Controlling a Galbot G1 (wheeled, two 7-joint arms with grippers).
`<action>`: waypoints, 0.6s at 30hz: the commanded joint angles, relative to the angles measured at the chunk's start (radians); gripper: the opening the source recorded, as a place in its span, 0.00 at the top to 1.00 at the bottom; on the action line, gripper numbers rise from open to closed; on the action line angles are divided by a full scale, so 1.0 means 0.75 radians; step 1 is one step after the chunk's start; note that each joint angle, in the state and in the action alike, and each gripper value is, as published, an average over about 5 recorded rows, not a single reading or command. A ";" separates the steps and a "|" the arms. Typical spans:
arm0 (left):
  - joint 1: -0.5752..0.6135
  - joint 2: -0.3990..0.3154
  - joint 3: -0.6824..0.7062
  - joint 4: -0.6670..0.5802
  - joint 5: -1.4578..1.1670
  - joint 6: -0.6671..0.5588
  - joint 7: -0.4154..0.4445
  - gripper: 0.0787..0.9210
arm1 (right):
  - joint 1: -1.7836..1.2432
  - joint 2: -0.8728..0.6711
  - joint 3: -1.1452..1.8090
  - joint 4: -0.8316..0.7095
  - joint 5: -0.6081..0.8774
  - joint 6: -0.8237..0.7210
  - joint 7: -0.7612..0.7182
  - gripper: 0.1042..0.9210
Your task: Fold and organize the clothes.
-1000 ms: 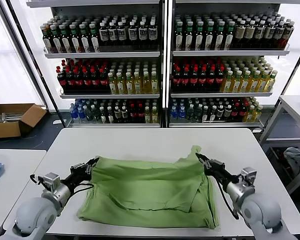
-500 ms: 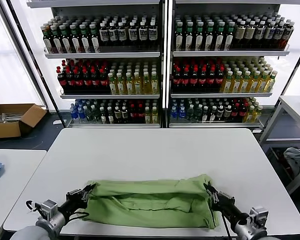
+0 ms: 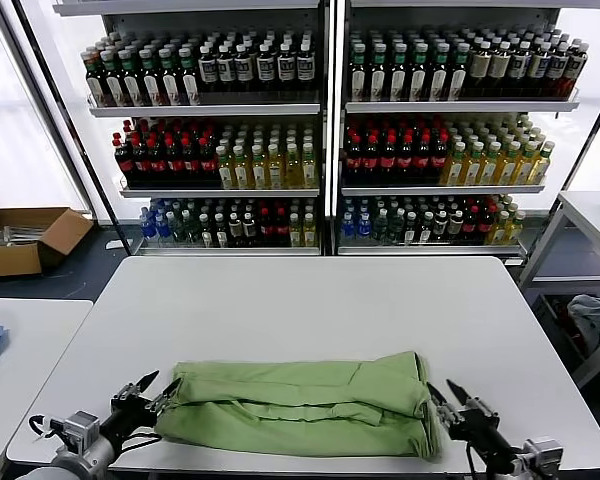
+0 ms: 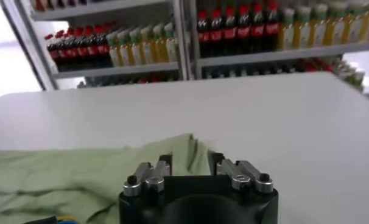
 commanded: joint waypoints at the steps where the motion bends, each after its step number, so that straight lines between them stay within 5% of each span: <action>1: 0.026 -0.173 0.031 -0.082 -0.138 -0.003 -0.332 0.38 | 0.009 -0.006 0.256 -0.053 0.121 0.183 -0.025 0.39; 8: 0.055 -0.249 0.147 -0.099 -0.134 0.024 -0.395 0.16 | -0.019 0.005 0.255 -0.070 0.112 0.186 -0.017 0.15; 18: 0.027 -0.281 0.181 -0.026 -0.086 0.031 -0.402 0.12 | -0.045 0.006 0.250 -0.054 0.153 0.176 -0.022 0.12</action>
